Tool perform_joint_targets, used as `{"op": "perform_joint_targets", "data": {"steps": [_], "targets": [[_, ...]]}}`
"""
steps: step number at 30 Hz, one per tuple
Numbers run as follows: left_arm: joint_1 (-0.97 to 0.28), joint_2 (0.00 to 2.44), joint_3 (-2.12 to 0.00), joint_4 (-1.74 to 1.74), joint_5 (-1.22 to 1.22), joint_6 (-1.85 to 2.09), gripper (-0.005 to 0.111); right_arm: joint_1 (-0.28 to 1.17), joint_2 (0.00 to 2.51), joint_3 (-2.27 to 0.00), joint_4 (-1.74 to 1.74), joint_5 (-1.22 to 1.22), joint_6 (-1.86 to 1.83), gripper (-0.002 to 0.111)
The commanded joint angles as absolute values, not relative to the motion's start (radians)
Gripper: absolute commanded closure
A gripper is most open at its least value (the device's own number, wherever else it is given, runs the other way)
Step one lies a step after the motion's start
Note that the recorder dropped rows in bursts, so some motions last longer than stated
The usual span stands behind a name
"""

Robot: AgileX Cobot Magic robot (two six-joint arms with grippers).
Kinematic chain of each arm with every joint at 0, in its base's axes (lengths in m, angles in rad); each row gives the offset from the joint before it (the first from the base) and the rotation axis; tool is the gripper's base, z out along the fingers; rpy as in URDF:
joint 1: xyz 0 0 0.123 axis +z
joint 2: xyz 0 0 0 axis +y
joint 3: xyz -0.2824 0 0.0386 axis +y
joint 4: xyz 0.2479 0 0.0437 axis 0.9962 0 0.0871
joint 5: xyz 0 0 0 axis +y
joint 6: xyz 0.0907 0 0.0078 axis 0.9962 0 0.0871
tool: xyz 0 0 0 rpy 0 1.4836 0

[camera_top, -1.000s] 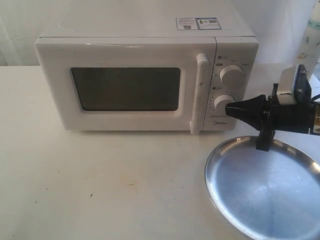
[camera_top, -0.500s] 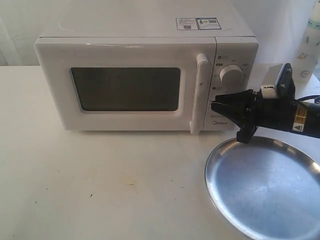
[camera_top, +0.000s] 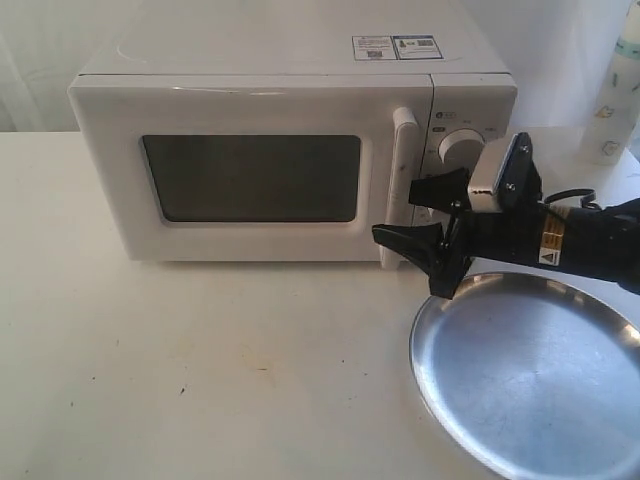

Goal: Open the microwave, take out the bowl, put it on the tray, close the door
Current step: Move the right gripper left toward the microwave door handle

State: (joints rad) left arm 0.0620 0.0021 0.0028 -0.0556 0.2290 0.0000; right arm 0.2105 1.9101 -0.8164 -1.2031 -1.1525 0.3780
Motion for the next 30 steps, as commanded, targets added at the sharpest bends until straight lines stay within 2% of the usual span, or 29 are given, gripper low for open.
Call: {"op": "perform_joint_targets", "data": {"steps": [1, 4, 6, 10, 14, 20, 30], "targets": [[0.057, 0.0, 0.0, -0.062, 0.232, 0.0, 0.107, 0.245, 1.912, -0.82, -1.143, -1.155, 0.361, 0.045], [0.057, 0.0, 0.0, -0.062, 0.232, 0.0, 0.107, 0.273, 1.912, -0.832, -1.136, -1.145, 0.363, 0.045], [0.057, 0.0, 0.0, -0.062, 0.232, 0.0, 0.107, 0.291, 1.912, -0.838, -1.14, -1.128, 0.363, 0.05], [0.057, 0.0, 0.0, -0.062, 0.232, 0.0, 0.107, 0.323, 1.912, -0.843, -1.14, -1.072, 0.356, 0.076], [0.057, 0.0, 0.0, -0.062, 0.232, 0.0, 0.107, 0.339, 1.912, -0.85, -1.161, -1.075, 0.336, 0.109], [0.057, 0.0, 0.0, -0.062, 0.232, 0.0, 0.107, 0.339, 1.912, -0.864, -1.385, -1.16, 0.292, 0.108], [0.057, 0.0, 0.0, -0.062, 0.232, 0.0, 0.107, 0.339, 1.909, -0.866, -1.483, -1.221, 0.291, 0.108]]}}
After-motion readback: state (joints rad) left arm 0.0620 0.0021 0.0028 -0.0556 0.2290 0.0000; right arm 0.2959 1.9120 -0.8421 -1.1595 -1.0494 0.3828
